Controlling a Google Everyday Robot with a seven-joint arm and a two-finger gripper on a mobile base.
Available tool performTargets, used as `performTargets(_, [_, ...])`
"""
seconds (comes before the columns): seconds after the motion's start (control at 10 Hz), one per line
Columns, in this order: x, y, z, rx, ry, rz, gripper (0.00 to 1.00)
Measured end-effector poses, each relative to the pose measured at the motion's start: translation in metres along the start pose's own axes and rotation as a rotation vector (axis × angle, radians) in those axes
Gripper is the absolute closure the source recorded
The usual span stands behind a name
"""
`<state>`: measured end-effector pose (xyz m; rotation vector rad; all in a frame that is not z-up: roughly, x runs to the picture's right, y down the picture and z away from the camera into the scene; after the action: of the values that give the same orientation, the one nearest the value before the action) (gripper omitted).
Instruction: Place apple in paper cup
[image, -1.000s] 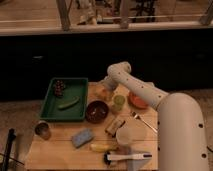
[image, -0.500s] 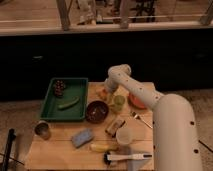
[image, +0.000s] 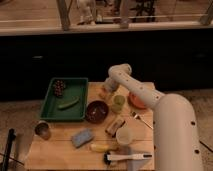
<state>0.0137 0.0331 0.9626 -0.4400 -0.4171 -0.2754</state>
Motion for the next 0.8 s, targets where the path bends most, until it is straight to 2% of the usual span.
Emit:
performTargets(0.2, [-0.005,-0.008,-0.024,0.009,0.012,-0.028,1.0])
performTargets(0.6, [-0.015,-0.016,-0.059,0.019,0.023,-0.106,1.0])
performTargets(0.8, [-0.02,-0.017,-0.075,0.008,0.025,-0.156,1.0])
